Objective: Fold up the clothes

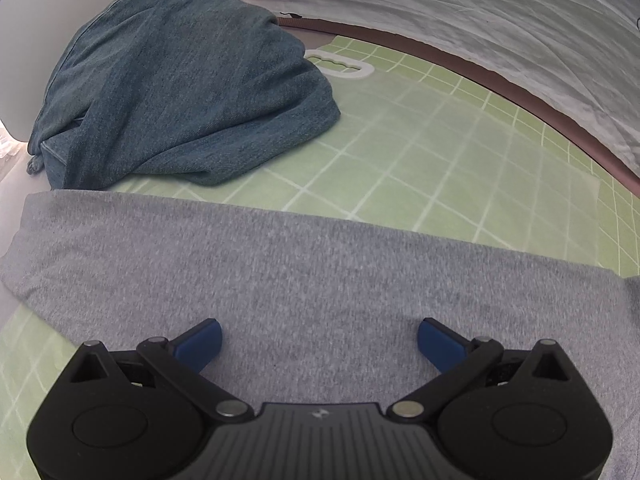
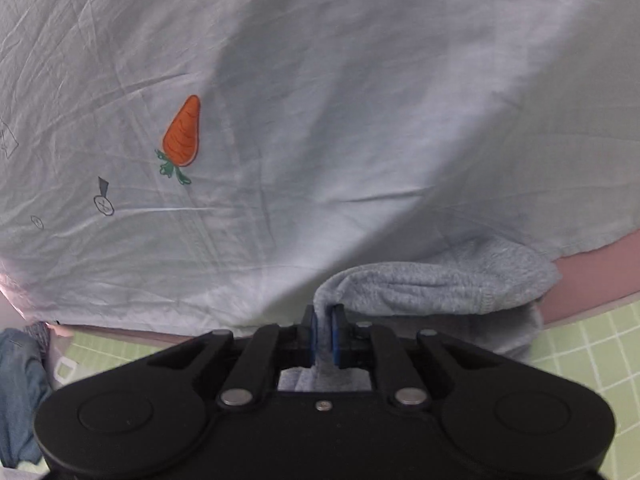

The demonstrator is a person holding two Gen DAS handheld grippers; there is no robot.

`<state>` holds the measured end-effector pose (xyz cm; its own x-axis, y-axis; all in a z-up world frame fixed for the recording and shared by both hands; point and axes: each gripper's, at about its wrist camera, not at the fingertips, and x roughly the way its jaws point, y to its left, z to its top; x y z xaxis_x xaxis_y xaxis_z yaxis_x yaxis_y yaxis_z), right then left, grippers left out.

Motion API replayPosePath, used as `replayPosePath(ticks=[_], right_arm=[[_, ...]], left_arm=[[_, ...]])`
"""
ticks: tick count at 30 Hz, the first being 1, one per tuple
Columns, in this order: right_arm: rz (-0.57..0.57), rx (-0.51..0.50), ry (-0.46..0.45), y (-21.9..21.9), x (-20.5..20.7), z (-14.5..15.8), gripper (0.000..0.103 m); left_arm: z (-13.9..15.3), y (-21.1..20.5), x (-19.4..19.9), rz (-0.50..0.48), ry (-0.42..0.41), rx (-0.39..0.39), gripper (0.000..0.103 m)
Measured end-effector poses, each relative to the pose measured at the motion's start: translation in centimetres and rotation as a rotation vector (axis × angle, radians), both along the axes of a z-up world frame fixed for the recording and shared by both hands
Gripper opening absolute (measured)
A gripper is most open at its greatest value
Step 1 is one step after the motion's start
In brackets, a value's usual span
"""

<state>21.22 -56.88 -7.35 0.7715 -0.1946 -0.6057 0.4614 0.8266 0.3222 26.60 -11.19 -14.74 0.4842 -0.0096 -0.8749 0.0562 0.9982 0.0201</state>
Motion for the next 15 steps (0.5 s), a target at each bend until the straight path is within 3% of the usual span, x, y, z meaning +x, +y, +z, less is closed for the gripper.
replayPosePath(ticks=[4, 6, 7, 8, 10, 13, 15], right_arm=[[0.037, 0.079, 0.098, 0.7, 2.2, -2.9, 0.015], [0.036, 0.084, 0.17, 1.0, 2.5, -4.0, 0.024], [0.033, 0.086, 0.198, 1.1, 2.5, -4.4, 0.033], [0.014, 0.082, 0.168, 1.0, 1.4, -3.8, 0.047], [-0.026, 0.061, 0.114, 0.9, -0.8, -2.4, 0.059], [-0.072, -0.012, 0.095, -0.2, -4.1, -0.6, 0.057], [-0.065, -0.056, 0.122, -0.6, -6.0, -0.4, 0.038]], left_arm=[[-0.1, -0.1, 0.0, 0.004, -0.007, -0.002, 0.103], [-0.1, 0.0, 0.0, 0.005, -0.008, -0.003, 0.103], [-0.1, 0.0, 0.0, 0.006, -0.007, -0.003, 0.103], [-0.1, 0.0, 0.0, 0.006, -0.006, -0.003, 0.103], [-0.1, 0.0, -0.1, 0.011, -0.009, -0.003, 0.103], [-0.1, -0.1, -0.1, 0.022, -0.013, -0.003, 0.103], [-0.1, -0.1, 0.0, 0.025, -0.008, -0.003, 0.103]])
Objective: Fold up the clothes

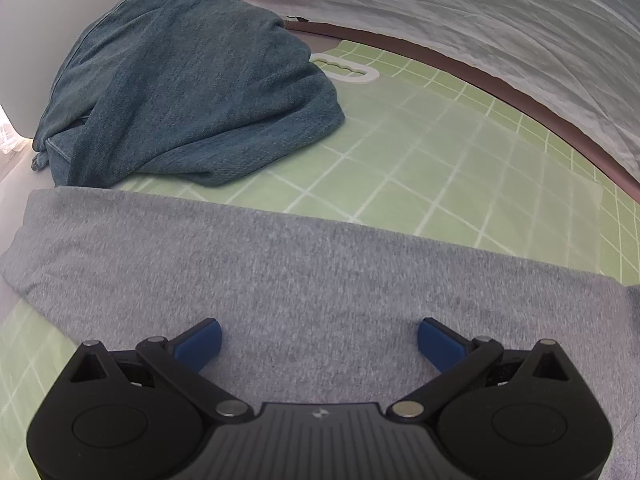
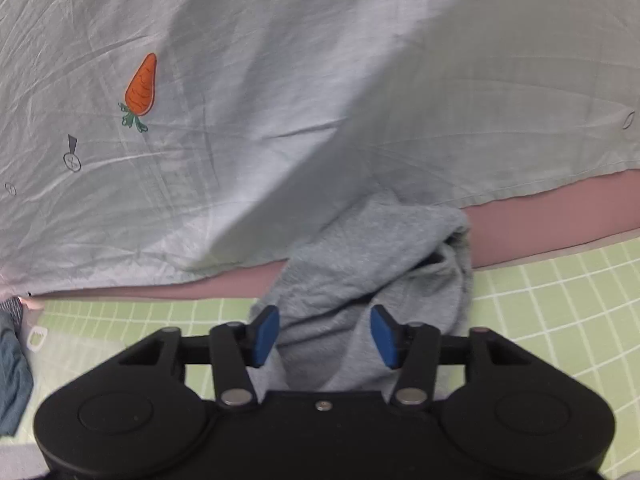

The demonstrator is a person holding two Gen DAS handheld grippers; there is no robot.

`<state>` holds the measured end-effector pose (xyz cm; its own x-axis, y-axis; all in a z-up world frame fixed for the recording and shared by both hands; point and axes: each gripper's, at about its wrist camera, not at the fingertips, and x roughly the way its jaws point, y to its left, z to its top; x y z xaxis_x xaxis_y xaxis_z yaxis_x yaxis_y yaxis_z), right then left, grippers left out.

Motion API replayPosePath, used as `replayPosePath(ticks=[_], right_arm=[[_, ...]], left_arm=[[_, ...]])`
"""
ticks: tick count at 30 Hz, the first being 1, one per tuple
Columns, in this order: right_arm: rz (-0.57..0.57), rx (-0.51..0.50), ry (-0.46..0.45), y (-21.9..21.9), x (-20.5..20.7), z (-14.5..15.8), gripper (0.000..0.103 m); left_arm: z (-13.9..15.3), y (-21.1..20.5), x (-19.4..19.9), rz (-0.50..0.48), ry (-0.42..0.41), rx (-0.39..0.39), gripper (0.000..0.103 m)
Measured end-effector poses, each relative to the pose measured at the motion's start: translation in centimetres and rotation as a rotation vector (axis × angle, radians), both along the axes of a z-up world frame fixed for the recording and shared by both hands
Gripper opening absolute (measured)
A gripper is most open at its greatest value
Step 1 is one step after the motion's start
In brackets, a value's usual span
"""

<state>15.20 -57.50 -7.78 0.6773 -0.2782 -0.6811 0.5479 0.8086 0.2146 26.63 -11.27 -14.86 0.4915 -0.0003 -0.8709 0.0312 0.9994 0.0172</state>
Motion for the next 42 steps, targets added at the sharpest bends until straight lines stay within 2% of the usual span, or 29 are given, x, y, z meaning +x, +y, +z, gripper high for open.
replayPosePath(ticks=[1, 4, 5, 10, 11, 13, 19, 23, 29, 30, 31, 34, 37, 40, 42], right_arm=[[0.004, -0.022, 0.022, -0.1, -0.9, -0.1, 0.027], [-0.035, -0.073, 0.109, 0.7, -4.4, -1.3, 0.029], [-0.045, -0.062, 0.123, 1.1, -5.6, -1.8, 0.029], [-0.143, 0.031, 0.143, 3.7, -11.5, -4.2, 0.03], [-0.154, 0.029, 0.146, 4.0, -12.1, -4.4, 0.033], [-0.166, -0.005, 0.156, 4.2, -12.8, -4.5, 0.034], [-0.149, -0.081, 0.194, 1.1, -11.3, -4.5, 0.031], [-0.073, -0.102, 0.24, 0.0, -9.5, -5.2, 0.027], [-0.023, -0.089, 0.278, -0.7, -8.0, -6.0, 0.015], [-0.019, -0.086, 0.278, -0.8, -7.9, -6.0, 0.012], [-0.008, -0.083, 0.275, -1.0, -7.8, -6.0, 0.003], [0.016, -0.121, 0.29, -1.5, -7.0, -5.8, 0.001], [0.0, -0.16, 0.276, -2.8, -6.4, -5.1, 0.001], [-0.086, -0.214, 0.176, -4.3, -6.6, -2.8, 0.001], [-0.106, -0.15, 0.13, -5.2, -7.3, -2.1, 0.007]], left_arm=[[0.0, 0.0, 0.1, -0.001, 0.002, 0.0, 0.103], [0.0, 0.1, 0.0, -0.005, -0.005, 0.0, 0.103], [0.0, 0.1, 0.0, -0.006, -0.006, 0.0, 0.103], [0.2, 0.1, 0.1, 0.0, 0.011, 0.001, 0.103], [0.2, 0.1, 0.1, 0.0, 0.015, 0.001, 0.103], [0.2, 0.1, 0.0, -0.005, 0.015, 0.001, 0.103], [0.2, 0.1, -0.2, -0.016, 0.008, 0.001, 0.103], [0.2, 0.1, -0.3, -0.016, 0.004, 0.001, 0.103], [0.2, 0.2, -0.3, -0.016, -0.004, 0.0, 0.103], [0.2, 0.2, -0.4, -0.013, -0.008, 0.0, 0.103], [0.2, 0.2, -0.4, -0.01, -0.01, 0.0, 0.103], [0.2, 0.1, -0.5, -0.003, -0.012, 0.001, 0.103], [0.2, 0.1, -0.3, -0.009, -0.005, 0.001, 0.103], [0.1, 0.2, -0.3, -0.018, -0.004, 0.0, 0.103], [0.1, 0.2, -0.4, -0.015, -0.009, -0.001, 0.103]])
